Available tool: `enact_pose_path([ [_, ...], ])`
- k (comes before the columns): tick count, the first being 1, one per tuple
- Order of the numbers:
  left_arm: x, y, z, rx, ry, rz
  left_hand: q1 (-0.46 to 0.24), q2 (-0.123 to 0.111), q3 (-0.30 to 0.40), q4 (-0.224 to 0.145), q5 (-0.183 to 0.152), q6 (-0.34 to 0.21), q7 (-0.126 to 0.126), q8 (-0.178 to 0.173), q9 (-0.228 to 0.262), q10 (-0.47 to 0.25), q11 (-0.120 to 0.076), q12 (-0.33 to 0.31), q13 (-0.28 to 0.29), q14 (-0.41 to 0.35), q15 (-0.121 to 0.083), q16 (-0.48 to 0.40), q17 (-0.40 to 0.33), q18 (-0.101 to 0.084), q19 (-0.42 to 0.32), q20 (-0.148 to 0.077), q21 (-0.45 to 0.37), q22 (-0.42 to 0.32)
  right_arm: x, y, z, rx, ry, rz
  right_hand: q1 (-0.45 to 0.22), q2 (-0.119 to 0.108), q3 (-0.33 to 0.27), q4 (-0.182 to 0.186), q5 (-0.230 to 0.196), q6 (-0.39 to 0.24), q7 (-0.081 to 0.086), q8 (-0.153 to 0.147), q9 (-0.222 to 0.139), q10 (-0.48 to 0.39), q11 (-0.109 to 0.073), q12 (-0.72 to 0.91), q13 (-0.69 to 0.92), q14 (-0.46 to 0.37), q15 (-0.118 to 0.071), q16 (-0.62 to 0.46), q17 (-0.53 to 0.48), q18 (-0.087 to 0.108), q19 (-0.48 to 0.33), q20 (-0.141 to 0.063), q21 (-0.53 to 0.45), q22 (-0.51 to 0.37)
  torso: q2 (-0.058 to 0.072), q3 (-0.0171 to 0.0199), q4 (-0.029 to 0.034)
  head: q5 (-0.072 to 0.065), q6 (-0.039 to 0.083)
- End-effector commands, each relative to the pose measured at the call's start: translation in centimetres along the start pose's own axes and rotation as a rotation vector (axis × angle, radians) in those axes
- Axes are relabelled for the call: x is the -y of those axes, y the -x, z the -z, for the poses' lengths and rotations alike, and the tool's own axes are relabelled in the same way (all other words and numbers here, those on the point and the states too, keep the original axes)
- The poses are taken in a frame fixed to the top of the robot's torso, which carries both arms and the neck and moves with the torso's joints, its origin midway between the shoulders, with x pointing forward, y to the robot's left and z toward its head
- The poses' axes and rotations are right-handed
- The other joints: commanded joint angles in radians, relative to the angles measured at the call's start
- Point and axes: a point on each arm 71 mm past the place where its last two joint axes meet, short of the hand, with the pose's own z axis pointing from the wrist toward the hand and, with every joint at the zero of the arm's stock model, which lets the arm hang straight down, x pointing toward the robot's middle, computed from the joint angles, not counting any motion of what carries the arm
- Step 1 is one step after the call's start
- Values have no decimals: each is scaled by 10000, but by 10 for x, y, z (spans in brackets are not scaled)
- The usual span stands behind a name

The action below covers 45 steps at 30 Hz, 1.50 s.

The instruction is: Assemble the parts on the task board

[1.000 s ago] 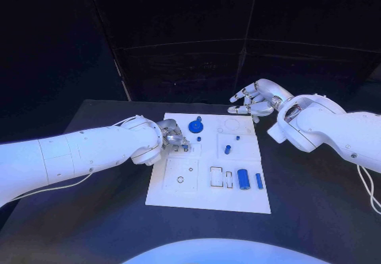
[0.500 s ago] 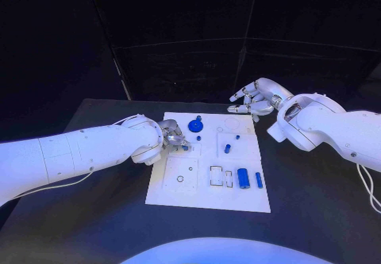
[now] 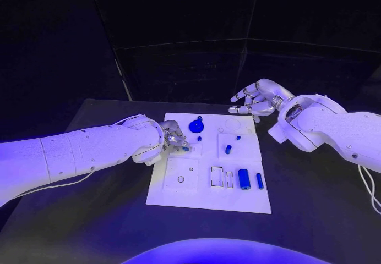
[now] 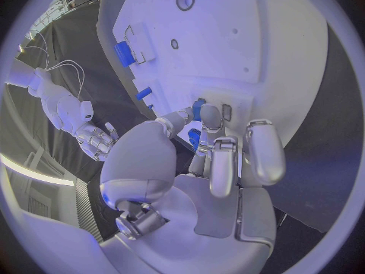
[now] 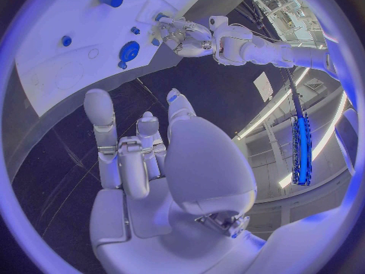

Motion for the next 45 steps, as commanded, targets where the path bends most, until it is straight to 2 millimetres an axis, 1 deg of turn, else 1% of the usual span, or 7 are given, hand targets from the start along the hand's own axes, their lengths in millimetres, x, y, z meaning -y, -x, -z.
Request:
enact_pose_path([
  [1,-4,-3,-1,-236,231,-181,23,-45,1432,-1339,104,116,-132,57,56,335,-265,63,11,975,-74,66,2354,-137,76,-8,53,23,-1,0,0,-33,92,-11,-7,114,15,59,61,-94,3,37,-3,-27,-18,36,-14,1057,-31,24,2634,81,79,-10,-69,-9,-7,3,1,11,9],
  [7,-4,-3,-1,-215,259,-171,-9,-67,1451,-1302,171,112,-142,88,61,364,-271,103,48,977,-79,71,2360,-141,84,-13,65,45,-1,1,0,-29,86,-10,-7,114,15,59,61,-94,3,37,-3,-27,-18,36,-14,1057,-31,24,2634,81,79,-10,-69,-9,-2,5,7,2,11],
  [17,-4,-3,-2,-259,280,-194,-130,-138,1468,-1203,213,129,-200,186,81,504,-311,272,208,996,-102,128,2442,-153,111,-27,106,113,-1,0,0,-33,85,-10,-6,115,5,72,67,-99,4,37,-4,-47,-17,22,-42,1057,-31,24,2634,85,75,-10,-91,-38,6,-1,3,-4,-1],
  [25,-4,-3,-3,-318,325,-131,-252,-169,1476,-1094,211,149,-265,264,91,634,-356,400,322,1014,-133,182,2520,-158,126,-51,124,147,-1,0,0,-35,85,-11,-6,115,5,72,67,-99,4,37,-4,-47,-17,22,-42,1057,-31,24,2634,85,75,-10,-91,-38,7,-1,2,-7,-42],
  [29,-4,-3,-4,-382,354,-121,-334,-177,1442,-1005,198,166,-305,299,89,685,-383,441,349,1021,-153,204,2554,-163,138,-68,140,177,-1,0,0,-37,88,-11,-6,115,5,72,67,-99,4,37,-4,-47,-17,22,-42,1057,-31,24,2634,85,75,-10,-91,-38,8,-2,-1,-10,-44],
  [34,-4,-4,-5,-462,410,-114,-501,-196,1249,-787,165,232,-391,345,54,773,-447,536,420,1033,-200,240,2607,-164,142,-110,138,192,-2,0,0,-33,90,-13,-6,115,5,72,67,-99,4,37,-4,-47,-17,22,-42,1057,-31,24,2634,85,75,-10,-91,-38,2,-2,4,-19,-50],
  [45,-4,-3,-8,-540,524,-143,-702,-187,866,-443,147,383,-468,346,-54,851,-501,662,532,1040,-249,258,2635,-189,183,-157,199,305,-2,0,0,6,124,-18,-6,112,-8,86,69,-106,5,37,-5,-56,-16,20,-54,1057,-30,24,2634,87,77,-10,-103,-51,3,5,-2,-37,-61],
])
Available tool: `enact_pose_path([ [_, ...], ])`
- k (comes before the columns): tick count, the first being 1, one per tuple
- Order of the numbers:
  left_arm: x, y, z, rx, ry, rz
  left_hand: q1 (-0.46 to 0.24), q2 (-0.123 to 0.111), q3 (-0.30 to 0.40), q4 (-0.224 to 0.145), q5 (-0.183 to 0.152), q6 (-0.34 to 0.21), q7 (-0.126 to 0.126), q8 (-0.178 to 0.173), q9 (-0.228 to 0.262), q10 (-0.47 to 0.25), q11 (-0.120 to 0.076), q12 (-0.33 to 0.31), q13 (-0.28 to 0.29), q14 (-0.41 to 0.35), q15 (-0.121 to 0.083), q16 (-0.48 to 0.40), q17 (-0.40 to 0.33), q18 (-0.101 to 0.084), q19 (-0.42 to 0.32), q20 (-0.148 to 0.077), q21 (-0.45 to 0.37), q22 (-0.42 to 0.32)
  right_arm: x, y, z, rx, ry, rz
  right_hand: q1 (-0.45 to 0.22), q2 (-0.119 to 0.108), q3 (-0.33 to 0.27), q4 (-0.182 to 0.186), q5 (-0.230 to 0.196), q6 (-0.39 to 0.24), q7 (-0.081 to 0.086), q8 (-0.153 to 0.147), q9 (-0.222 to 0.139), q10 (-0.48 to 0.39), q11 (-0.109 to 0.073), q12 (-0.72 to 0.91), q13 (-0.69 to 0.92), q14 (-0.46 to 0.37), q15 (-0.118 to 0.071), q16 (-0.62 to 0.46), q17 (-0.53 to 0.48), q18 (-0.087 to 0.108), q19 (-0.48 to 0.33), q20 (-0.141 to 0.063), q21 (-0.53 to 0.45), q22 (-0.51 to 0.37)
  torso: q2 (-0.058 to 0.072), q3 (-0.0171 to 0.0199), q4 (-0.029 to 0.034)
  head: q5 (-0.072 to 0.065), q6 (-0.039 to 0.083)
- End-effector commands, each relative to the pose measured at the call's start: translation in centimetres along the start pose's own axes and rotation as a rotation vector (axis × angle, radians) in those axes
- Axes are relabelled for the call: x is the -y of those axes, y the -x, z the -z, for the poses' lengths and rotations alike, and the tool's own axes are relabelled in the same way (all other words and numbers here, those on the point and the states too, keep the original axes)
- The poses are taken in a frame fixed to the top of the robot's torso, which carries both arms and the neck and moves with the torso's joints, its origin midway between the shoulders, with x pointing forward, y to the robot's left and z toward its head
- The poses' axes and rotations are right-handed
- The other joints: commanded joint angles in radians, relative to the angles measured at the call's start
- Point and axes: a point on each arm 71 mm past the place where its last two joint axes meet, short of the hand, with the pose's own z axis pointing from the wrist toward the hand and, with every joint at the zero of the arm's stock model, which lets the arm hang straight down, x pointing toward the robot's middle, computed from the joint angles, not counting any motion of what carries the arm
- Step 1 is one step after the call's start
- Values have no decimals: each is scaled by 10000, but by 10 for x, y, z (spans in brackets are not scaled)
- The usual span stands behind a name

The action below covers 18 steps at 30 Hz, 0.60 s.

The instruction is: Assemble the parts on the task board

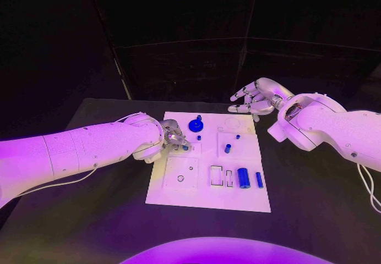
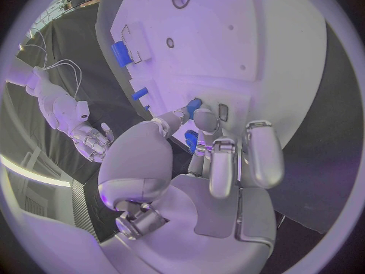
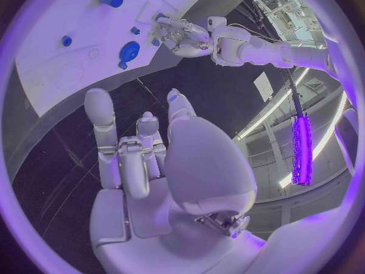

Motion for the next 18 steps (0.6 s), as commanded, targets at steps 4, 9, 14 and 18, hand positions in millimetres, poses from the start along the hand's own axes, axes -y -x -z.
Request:
enact_pose_path([
  [4,-4,-4,-2,-339,302,-79,-291,5,62,-292,-18,225,-124,-45,-160,217,-134,154,123,1058,-101,62,2635,-197,58,-40,49,51,-2,1,0,53,152,-33,-8,111,14,65,32,-71,-31,38,-5,-41,-16,39,9,1057,-30,24,2631,85,82,-10,-41,4,2,6,-5,-19,-16],
  [9,-4,-3,-2,-322,327,-67,-310,7,-474,-107,-73,321,-129,-109,-272,211,-141,201,169,1058,-115,62,2635,-198,63,-58,49,73,-2,1,0,45,158,-42,34,102,6,58,33,-74,-33,42,-4,-48,-19,43,-2,1057,-32,24,2631,85,90,-11,-51,-5,3,5,4,-28,-18],
  [14,-4,-3,-3,-333,342,-75,-322,35,-1127,112,-381,463,-139,-160,-391,243,-146,293,267,1058,-117,62,2635,-210,84,-63,77,138,-3,0,-1,41,169,-45,34,102,6,58,33,-74,-33,42,-4,-48,-19,43,-2,1057,-32,24,2631,85,90,-11,-51,-5,0,7,6,-36,-22],
  [18,-4,-3,-3,-335,348,-76,-332,32,-1530,239,-403,522,-137,-191,-455,250,-145,325,301,1058,-117,62,2635,-217,96,-66,95,178,-3,0,-1,41,173,-45,107,83,-5,37,20,-77,-35,49,-4,-60,-21,47,-19,1057,-34,24,2631,87,96,-13,-73,-26,-3,4,5,-38,-25],
])
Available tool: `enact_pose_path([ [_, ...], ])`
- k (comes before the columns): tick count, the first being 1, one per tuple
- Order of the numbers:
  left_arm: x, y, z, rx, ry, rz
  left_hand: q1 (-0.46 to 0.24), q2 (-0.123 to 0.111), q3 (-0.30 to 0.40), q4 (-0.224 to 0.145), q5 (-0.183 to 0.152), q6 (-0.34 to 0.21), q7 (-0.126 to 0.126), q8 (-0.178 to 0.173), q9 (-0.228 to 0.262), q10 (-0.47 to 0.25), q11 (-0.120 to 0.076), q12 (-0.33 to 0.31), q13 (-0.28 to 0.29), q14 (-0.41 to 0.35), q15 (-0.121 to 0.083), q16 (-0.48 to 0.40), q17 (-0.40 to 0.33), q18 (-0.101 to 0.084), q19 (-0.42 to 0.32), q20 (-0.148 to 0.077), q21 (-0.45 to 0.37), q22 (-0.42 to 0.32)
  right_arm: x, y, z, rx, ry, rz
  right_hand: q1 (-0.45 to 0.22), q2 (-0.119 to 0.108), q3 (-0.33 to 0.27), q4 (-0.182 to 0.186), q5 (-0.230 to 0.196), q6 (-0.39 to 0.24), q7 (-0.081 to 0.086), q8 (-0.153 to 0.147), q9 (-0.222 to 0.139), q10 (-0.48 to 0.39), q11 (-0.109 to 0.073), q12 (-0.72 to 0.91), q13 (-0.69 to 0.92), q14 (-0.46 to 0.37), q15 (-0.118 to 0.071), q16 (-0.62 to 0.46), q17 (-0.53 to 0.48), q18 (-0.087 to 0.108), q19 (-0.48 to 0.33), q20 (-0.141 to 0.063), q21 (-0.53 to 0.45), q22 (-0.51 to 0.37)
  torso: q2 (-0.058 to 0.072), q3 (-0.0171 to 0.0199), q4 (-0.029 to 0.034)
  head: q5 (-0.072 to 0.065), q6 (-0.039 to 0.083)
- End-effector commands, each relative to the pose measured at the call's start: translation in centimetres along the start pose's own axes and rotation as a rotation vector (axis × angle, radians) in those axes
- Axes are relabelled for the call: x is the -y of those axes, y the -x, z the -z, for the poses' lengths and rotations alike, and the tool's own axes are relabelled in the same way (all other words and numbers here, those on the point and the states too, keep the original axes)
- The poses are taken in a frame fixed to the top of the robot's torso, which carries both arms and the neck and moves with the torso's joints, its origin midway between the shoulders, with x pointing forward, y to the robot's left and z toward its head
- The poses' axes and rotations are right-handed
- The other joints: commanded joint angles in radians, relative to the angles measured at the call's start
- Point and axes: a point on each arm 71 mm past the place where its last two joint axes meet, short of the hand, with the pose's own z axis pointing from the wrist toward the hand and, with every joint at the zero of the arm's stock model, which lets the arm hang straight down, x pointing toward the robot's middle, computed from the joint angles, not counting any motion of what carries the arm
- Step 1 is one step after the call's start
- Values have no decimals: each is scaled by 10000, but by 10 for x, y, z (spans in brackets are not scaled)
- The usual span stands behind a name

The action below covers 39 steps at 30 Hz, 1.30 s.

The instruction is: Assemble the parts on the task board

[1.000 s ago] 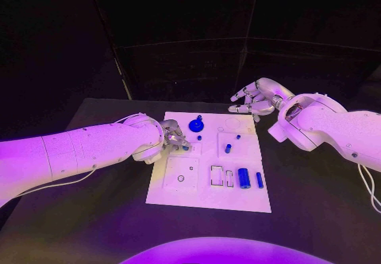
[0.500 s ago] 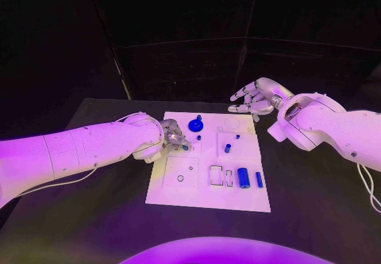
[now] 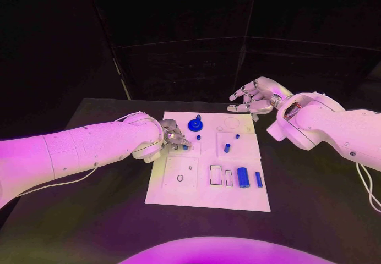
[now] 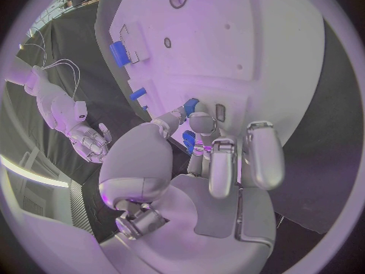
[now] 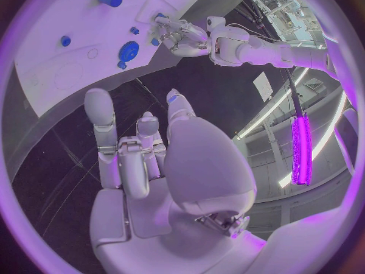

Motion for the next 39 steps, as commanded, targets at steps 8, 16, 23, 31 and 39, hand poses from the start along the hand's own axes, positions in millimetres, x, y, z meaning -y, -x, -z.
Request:
enact_pose_path([
  [8,-3,-2,-1,-175,250,-34,-54,93,-1339,415,-112,211,9,-122,-166,28,67,134,82,1038,-69,62,2635,-73,91,-33,83,111,-2,1,-1,77,142,-35,104,32,-11,26,8,-47,-2,52,-4,-65,-22,52,-27,1057,-35,24,2632,87,97,-9,-70,-24,-2,4,9,-21,-13],
  [16,-5,0,1,-25,244,59,-112,189,-2509,895,-523,276,21,-145,-269,36,79,175,113,1038,-58,62,2635,-78,104,-29,92,165,-2,1,-1,130,136,-36,107,32,-11,25,7,-47,-2,52,-4,-65,-22,52,-28,1057,-35,24,2632,87,97,-9,-71,-24,3,-9,14,-49,-7],
  [23,3,15,8,110,-107,406,-100,0,-3337,1172,-742,249,18,-141,-305,1,87,154,66,1038,-66,62,2635,-71,94,-36,61,152,-1,2,-1,171,114,-30,107,32,-11,25,7,-47,-2,52,-4,-65,-22,52,-28,1057,-35,24,2632,87,97,-9,-71,-24,2,-9,9,-92,12],
  [31,15,43,21,-10,-361,242,102,-3,-3860,1346,-747,7,98,-239,-365,-219,137,-93,-255,1038,-32,62,2635,-12,-19,-25,-166,-115,0,2,-1,192,98,-25,132,30,-17,20,-6,-52,-1,53,-4,-77,-21,48,-43,1057,-35,24,2632,87,101,-10,-79,-31,3,1,7,-112,29],
  [39,12,82,25,-190,-3,-327,399,251,-4385,1607,-754,-466,295,-578,-552,-541,292,-357,-603,1024,84,31,2583,41,-148,62,-434,-401,-1,1,-2,169,110,-30,137,31,-20,21,-10,-54,0,54,-4,-65,-21,61,-28,1057,-35,24,2632,85,105,-11,-75,-24,-4,21,28,-164,55],
])
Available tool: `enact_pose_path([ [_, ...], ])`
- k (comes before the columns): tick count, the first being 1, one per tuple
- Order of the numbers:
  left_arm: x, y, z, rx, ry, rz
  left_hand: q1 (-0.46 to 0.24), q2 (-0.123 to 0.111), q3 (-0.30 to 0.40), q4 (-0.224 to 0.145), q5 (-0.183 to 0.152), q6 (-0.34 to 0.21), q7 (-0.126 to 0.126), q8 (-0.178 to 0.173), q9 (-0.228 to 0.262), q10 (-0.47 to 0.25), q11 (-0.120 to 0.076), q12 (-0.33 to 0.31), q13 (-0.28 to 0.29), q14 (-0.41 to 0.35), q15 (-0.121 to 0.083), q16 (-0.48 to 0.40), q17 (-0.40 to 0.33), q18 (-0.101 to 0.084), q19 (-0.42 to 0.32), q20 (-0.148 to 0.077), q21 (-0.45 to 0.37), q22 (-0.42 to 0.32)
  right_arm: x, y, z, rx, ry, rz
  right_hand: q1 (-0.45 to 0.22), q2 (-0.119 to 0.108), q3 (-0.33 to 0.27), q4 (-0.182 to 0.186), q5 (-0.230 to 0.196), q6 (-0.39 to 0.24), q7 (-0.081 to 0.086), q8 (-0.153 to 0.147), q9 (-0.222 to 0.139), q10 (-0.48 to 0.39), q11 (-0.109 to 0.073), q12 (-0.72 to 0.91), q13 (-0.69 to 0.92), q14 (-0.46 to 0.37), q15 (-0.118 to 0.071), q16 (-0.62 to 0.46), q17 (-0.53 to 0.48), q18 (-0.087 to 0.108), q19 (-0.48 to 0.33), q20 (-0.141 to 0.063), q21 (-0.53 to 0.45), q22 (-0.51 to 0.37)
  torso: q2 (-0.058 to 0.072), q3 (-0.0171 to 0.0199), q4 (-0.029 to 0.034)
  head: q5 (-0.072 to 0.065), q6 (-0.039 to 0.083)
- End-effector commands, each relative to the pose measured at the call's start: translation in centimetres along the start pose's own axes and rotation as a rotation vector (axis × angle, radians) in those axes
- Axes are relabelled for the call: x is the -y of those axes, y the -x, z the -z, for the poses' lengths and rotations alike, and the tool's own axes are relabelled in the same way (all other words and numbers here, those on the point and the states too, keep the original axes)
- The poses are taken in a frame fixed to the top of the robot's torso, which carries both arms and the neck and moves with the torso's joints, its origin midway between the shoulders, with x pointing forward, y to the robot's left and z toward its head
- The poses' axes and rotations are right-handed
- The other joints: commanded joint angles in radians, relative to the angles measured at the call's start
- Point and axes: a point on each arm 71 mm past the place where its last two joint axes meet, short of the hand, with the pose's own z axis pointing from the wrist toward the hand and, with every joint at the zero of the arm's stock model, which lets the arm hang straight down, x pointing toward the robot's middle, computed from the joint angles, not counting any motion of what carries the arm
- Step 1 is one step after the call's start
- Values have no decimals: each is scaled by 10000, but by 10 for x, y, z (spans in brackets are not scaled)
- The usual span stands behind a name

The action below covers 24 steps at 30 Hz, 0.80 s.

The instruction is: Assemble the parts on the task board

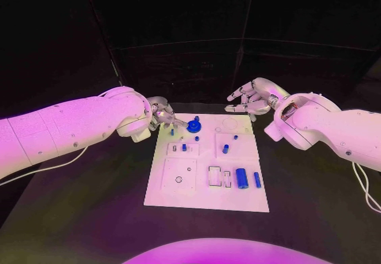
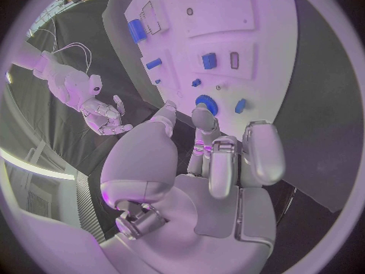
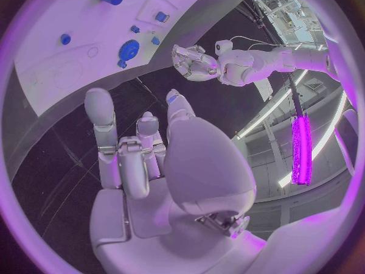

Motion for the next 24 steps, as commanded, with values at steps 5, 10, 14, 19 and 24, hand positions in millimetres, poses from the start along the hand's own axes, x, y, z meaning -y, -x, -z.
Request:
enact_pose_path([
  [5,-8,18,-15,-641,724,-473,384,183,-355,86,-28,-281,125,-353,-233,-176,119,-84,-106,1018,167,16,2557,49,-74,120,-128,-63,-3,0,-1,69,131,-29,115,8,-20,21,-10,-54,0,54,-5,-65,-21,62,6,1057,-35,24,2634,85,73,21,-29,-10,17,-6,-16,-9,0],
  [10,-12,24,-27,-568,1116,-574,500,302,-520,150,-27,-320,178,-500,-359,-231,167,-89,-138,1018,206,15,2557,54,-76,162,-149,-73,-3,0,-1,60,137,-30,115,8,-20,21,-10,-54,0,54,-5,-65,-21,62,6,1057,-35,24,2634,85,73,21,-29,-10,3,-4,5,-10,-21],
  [14,-14,24,-36,-586,1368,-700,525,323,-565,165,-27,-318,188,-529,-389,-247,174,-95,-153,1018,216,14,2555,55,-76,171,-151,-72,-3,-1,-2,55,144,-31,115,8,-20,21,-10,-54,0,54,-5,-65,-21,62,6,1057,-35,24,2634,85,73,21,-29,-10,16,-7,1,31,-17],
  [19,-15,20,-46,-555,1596,-835,505,365,-748,271,-34,-291,205,-600,-468,-269,193,-72,-144,1020,234,19,2563,56,-72,195,-153,-62,-4,-2,-2,35,171,-36,115,8,-20,21,-10,-54,0,54,-5,-65,-21,62,6,1057,-35,24,2634,85,73,21,-29,-10,9,-9,9,54,-31],
  [24,-13,17,-53,-603,1721,-913,434,360,-967,407,-39,-236,199,-644,-526,-274,190,-51,-140,1025,233,30,2582,52,-58,201,-134,-28,-5,-2,-3,20,185,-38,115,8,-20,21,-10,-54,0,54,-5,-65,-21,62,6,1057,-35,24,2634,85,73,21,-29,-10,8,-9,-8,89,-54],
])
